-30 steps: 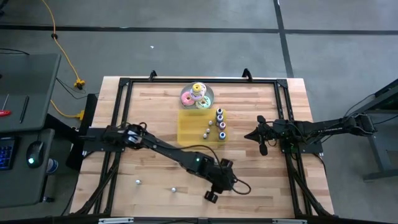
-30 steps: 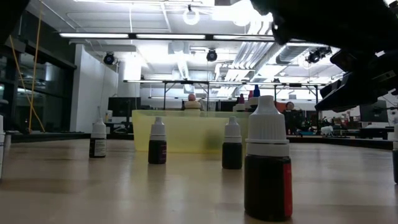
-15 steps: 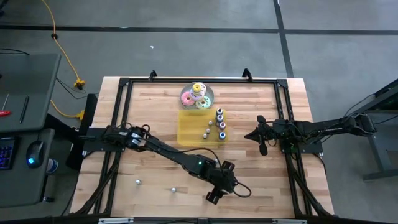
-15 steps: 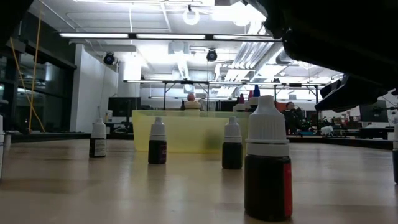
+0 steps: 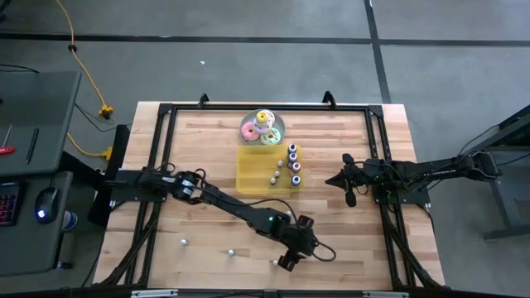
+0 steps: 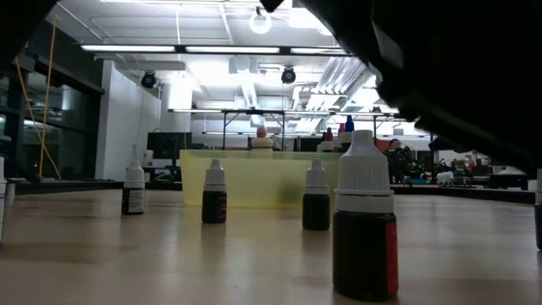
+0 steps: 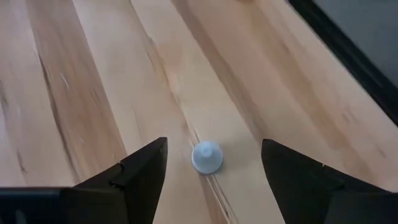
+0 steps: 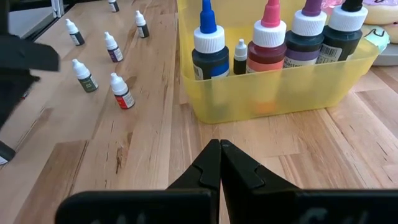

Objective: Pick & Place food coloring
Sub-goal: Put the bottom small green food coloring bottle into the yellow container

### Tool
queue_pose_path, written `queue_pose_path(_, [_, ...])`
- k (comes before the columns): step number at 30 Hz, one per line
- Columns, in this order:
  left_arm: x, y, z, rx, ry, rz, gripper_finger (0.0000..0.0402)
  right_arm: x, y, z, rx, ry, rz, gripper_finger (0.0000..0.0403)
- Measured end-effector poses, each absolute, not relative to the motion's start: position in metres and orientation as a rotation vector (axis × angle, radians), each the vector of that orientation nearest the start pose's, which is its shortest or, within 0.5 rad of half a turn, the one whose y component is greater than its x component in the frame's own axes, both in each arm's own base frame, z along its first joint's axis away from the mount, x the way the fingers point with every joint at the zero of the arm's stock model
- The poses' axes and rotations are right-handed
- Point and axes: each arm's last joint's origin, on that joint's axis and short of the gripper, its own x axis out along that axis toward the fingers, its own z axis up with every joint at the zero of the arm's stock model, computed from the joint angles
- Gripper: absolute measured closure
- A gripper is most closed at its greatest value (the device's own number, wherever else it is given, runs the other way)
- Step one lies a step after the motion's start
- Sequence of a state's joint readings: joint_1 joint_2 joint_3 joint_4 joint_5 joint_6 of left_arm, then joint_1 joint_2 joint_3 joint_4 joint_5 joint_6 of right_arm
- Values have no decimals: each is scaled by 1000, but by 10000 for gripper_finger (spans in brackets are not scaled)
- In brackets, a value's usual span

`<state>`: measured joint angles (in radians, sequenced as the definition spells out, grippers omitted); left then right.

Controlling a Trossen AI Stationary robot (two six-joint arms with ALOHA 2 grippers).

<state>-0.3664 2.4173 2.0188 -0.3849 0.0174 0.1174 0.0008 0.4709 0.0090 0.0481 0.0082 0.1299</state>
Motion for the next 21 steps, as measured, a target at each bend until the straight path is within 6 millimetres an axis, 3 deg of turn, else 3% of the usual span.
queue_pose_path(10, [502,-192,162,222,762,-398,149,119,0,129,126,412,-34,402])
queue_pose_path(21, [503,-187,162,186,778,-401,239,119,0,129,126,412,-34,402])
